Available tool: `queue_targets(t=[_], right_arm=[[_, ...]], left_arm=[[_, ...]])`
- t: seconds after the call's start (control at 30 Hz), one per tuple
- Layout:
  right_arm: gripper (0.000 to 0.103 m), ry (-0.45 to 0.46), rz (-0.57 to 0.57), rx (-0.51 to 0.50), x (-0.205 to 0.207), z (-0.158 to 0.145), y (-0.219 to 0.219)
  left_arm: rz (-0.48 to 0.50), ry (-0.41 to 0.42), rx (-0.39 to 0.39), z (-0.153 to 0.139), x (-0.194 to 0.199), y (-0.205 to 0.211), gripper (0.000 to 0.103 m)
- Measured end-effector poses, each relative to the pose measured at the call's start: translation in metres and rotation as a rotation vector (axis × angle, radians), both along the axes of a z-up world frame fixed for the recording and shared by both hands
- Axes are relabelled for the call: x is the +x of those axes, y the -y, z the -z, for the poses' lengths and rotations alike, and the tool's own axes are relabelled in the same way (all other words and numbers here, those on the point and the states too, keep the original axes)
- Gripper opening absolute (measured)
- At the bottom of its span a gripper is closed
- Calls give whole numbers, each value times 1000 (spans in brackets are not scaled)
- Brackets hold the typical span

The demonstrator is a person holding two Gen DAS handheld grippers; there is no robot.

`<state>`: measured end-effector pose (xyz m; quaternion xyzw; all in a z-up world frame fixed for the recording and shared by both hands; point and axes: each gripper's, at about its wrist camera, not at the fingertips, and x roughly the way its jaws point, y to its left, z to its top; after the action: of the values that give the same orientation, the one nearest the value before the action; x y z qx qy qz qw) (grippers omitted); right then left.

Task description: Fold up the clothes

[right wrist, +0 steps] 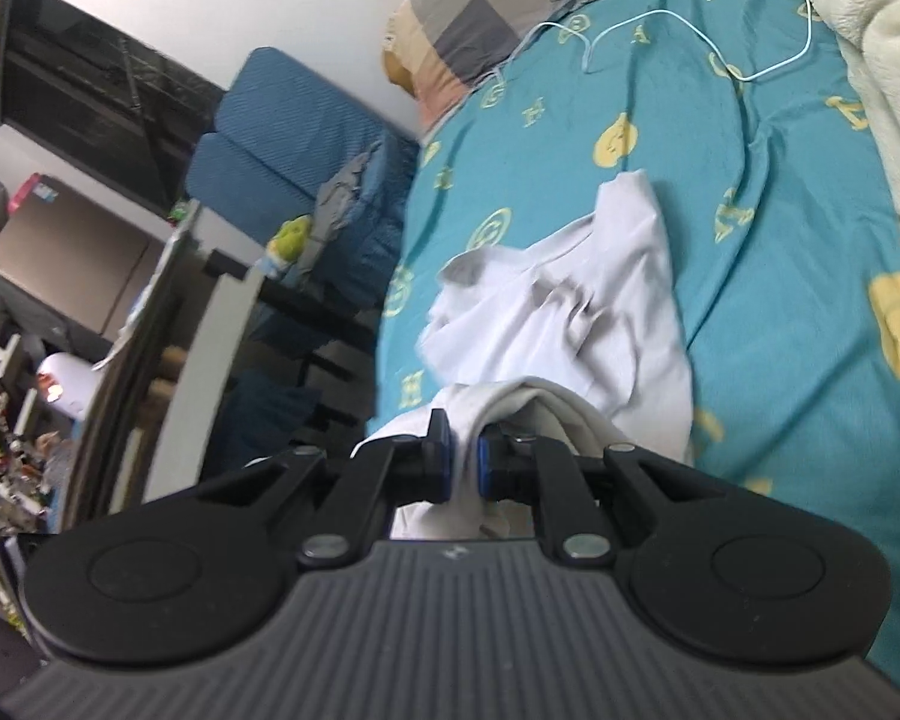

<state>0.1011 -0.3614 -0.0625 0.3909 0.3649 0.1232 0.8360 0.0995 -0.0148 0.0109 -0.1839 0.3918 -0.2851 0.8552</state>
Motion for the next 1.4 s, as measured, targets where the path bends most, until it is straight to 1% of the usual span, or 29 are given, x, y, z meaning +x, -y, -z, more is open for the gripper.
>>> queue_targets(t=[0.1, 0.2, 0.27, 0.33, 0.4, 0.57, 0.63, 0.67, 0.7, 0.73, 0.77, 0.8, 0.83, 0.93, 1.0, 1.1, 1.23, 1.27, 1.3, 1.33, 1.4], right_arm=[[12, -25, 12, -8, 26, 26, 6], [13, -41, 5, -37, 48, 50, 8], [13, -52, -16, -76, 62, 65, 7], [13, -86, -29, -94, 72, 81, 7], [13, -116, -34, -87, 79, 93, 9], [14, -135, -9, -35, 83, 96, 12], [15, -129, -5, -24, 79, 92, 12], [17, -123, -6, -18, 77, 90, 13], [24, -110, -1, -16, 73, 86, 14], [32, -97, 5, -14, 69, 82, 14], [51, -84, 11, -11, 66, 79, 15], [65, -61, 18, -21, 60, 73, 15], [67, -36, 25, -32, 54, 67, 15], [67, 11, 20, -104, 37, 51, 6], [67, 36, 19, -165, 24, 43, -2], [66, 73, -42, -240, 9, 33, -19], [53, 70, -77, -341, 0, 29, -35], [43, 62, -79, -372, 0, 32, -37], [36, 42, -80, -396, 1, 37, -38], [33, 20, -80, -420, 2, 42, -39], [30, -27, -77, -427, 4, 57, -37]], left_arm=[[-12, -21, 37, 32, 35, 11, 11], [-24, -68, 55, 68, 65, 15, 11], [-26, -97, 73, 86, 79, 19, 12], [-21, -104, 96, 99, 87, 22, 14], [-15, -112, 118, 111, 94, 24, 16], [-24, -128, 80, 115, 99, 16, 22], [-24, -109, 98, 109, 92, 15, 34], [-24, -99, 107, 105, 88, 15, 38], [-25, -90, 116, 102, 84, 14, 46], [-25, -81, 125, 99, 80, 14, 50], [-25, -71, 135, 95, 77, 14, 51], [-27, -57, 149, 91, 70, 15, 54], [-28, -44, 163, 87, 63, 15, 56], [-32, -3, 206, 75, 42, 18, 59], [-34, 24, 234, 68, 28, 19, 59], [-25, 33, 265, 68, 17, 23, 59], [-14, 45, 306, 69, 2, 29, 59], [-11, 47, 318, 70, -2, 30, 59], [-10, 40, 348, 75, -2, 31, 58], [-9, 34, 378, 80, -1, 31, 57], [-5, 18, 432, 90, 0, 32, 57]])
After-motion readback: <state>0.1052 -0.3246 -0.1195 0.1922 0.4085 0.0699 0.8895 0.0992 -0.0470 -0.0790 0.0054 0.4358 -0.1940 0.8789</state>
